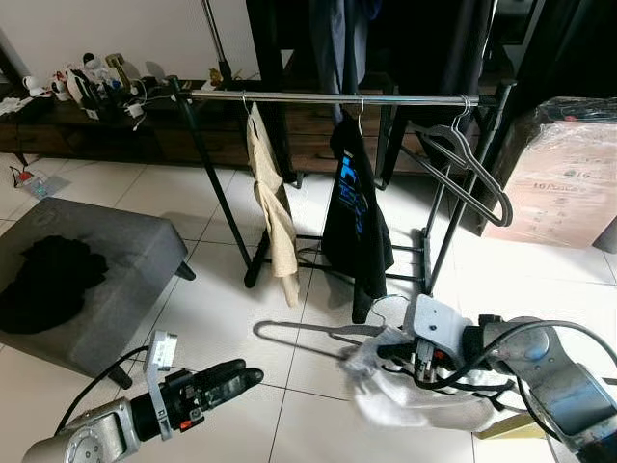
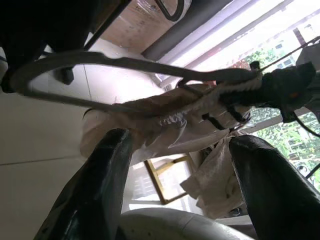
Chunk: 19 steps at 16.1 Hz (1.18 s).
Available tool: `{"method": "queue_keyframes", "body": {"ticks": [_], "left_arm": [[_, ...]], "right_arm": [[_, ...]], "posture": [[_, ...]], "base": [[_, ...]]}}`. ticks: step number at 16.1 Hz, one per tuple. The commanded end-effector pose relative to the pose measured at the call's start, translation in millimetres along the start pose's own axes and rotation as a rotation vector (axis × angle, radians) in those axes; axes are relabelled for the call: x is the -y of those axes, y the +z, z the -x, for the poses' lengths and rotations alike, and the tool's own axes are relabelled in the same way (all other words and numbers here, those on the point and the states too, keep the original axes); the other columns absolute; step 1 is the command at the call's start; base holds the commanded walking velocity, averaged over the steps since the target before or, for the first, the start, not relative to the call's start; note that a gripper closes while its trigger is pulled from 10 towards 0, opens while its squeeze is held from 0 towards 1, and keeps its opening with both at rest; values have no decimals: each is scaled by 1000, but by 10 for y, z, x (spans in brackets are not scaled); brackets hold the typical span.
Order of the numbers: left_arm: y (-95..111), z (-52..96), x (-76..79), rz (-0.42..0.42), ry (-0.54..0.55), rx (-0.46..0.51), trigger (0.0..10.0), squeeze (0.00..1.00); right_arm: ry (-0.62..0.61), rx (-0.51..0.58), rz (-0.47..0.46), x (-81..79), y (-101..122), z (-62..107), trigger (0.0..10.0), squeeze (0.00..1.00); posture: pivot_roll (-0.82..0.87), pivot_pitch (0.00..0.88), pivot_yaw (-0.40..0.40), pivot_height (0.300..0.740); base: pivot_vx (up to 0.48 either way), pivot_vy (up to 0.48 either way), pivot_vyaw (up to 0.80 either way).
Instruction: Hang hanger
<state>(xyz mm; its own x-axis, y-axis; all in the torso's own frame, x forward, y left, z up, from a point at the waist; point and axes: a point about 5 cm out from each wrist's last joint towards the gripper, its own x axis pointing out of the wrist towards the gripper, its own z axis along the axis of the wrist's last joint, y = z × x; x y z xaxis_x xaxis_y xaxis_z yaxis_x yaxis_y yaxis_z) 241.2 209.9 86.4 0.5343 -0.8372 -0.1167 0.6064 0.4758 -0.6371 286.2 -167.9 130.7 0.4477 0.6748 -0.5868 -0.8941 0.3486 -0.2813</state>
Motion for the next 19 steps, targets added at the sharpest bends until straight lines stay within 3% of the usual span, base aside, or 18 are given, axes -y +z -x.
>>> {"method": "queue_keyframes", "body": {"ticks": [1,2,3,4,5,8,12,17,19], "left_arm": [[-22,34,16,9,17,4,10000,0],[43,28,29,11,14,61,10000,0],[269,32,71,3,-9,194,10000,0],[348,39,105,-12,-26,219,10000,0],[404,53,126,-29,-33,205,10000,0],[293,155,10,9,18,135,10000,0],[95,118,-44,60,23,38,10000,0],[97,174,-113,101,20,40,10000,0],[127,201,-134,114,29,100,10000,0]], "right_arm": [[16,107,43,-3,158,39,0,0],[55,143,59,-45,197,63,0,0],[93,104,108,-100,148,78,0,0],[117,34,161,-135,60,78,0,0],[104,25,193,-132,15,73,0,0],[164,227,287,-227,268,141,0,0],[250,342,310,-361,499,140,0,0],[314,325,434,-494,488,143,0,0],[317,191,547,-482,355,111,0,0]], "posture": [[-155,169,82,740],[-157,171,81,740],[-152,173,78,740],[-151,173,78,740],[-148,176,80,740],[-157,180,82,740],[-158,182,83,740],[-160,186,82,740],[-162,185,79,740]], "base": [[0,0,0],[0,0,0],[0,0,0],[0,0,0],[0,0,0],[0,0,0],[0,0,0],[0,0,0],[0,0,0]]}}
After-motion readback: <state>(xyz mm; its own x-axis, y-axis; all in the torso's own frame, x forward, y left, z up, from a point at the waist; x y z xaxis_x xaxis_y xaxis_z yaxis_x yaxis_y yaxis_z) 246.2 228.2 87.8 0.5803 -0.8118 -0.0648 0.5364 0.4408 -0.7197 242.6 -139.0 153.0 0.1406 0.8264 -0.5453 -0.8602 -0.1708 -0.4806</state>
